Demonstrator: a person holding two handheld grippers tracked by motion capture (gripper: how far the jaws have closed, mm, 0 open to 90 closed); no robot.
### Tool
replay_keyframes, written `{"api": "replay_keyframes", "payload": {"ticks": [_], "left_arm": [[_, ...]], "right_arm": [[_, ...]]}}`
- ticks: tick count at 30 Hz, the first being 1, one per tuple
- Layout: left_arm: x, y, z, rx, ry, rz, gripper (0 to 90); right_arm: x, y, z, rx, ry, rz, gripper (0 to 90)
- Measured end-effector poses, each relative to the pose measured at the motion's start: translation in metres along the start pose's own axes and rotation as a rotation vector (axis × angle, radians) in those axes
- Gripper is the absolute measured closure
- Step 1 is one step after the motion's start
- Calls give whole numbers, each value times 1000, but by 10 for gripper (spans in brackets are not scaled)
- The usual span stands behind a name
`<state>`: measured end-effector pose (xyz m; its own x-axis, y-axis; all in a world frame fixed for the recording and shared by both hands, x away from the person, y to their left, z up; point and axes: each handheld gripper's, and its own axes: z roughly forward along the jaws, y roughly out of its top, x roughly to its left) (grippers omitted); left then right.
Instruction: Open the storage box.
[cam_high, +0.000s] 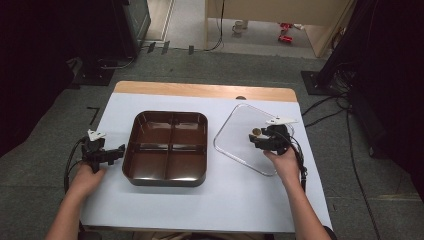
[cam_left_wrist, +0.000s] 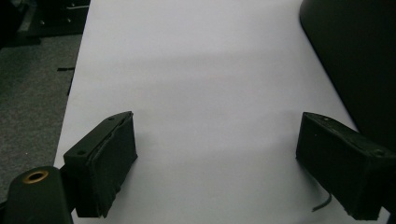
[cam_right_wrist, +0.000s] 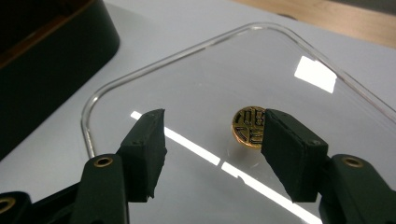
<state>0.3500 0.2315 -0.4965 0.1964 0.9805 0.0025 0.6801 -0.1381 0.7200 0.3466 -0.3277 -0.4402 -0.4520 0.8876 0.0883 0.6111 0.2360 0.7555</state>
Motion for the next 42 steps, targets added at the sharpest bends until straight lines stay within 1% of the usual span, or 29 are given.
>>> {"api": "replay_keyframes", "payload": {"ticks": [1,3,4,6,7,8,9,11,12,13,17,18,19,20,21,24,25,28,30,31,32,34,37,39,40,41,42], "left_arm": [[0,0,0,0,0,0,121],[0,0,0,0,0,0,121],[0,0,0,1,0,0,121],[0,0,0,0,0,0,121],[0,0,0,1,0,0,121],[0,0,0,1,0,0,121],[0,0,0,1,0,0,121],[0,0,0,1,0,0,121],[0,0,0,1,0,0,121],[0,0,0,1,0,0,121],[0,0,0,1,0,0,121],[0,0,0,1,0,0,121],[0,0,0,1,0,0,121],[0,0,0,0,0,0,121],[0,0,0,0,0,0,121],[0,0,0,1,0,0,121],[0,0,0,1,0,1,121],[0,0,0,1,0,1,121],[0,0,0,1,0,0,121],[0,0,0,1,0,0,121],[0,0,0,1,0,0,121],[0,0,0,1,0,0,121],[0,0,0,1,0,1,121],[0,0,0,1,0,0,121],[0,0,0,1,0,1,121],[0,0,0,1,0,1,121],[0,0,0,1,0,0,121]], "right_arm": [[2,0,-2,-14,8,-4,396],[6,-1,-5,-21,16,-10,396],[11,-2,-7,-30,30,-15,396],[13,-2,-8,-33,35,-15,396],[15,-3,-9,-35,42,-17,397],[21,-4,-12,-43,56,-26,396],[21,-4,-12,-43,56,-26,396],[26,-4,-13,-44,67,-33,397],[29,-5,-14,-44,71,-38,396],[35,-6,-15,-56,78,-56,394],[42,-8,-15,-59,87,-63,394],[46,-10,-15,-67,97,-66,394],[46,-10,-15,-67,97,-66,394],[51,-12,-15,-72,108,-72,399],[51,-12,-15,-72,108,-72,399],[57,-15,-14,-66,116,-81,412],[62,-19,-13,-73,112,-92,423],[66,-22,-12,-71,117,-96,426],[72,-26,-8,-51,133,-104,429],[72,-26,-8,-51,133,-104,429],[75,-30,-6,-57,134,-120,449],[77,-31,-4,-56,136,-127,448],[83,-36,2,-44,146,-133,448],[85,-37,4,-34,151,-134,448],[87,-38,8,-25,167,-128,448],[87,-38,8,-25,167,-128,448],[88,-40,12,-20,201,-110,447]]}}
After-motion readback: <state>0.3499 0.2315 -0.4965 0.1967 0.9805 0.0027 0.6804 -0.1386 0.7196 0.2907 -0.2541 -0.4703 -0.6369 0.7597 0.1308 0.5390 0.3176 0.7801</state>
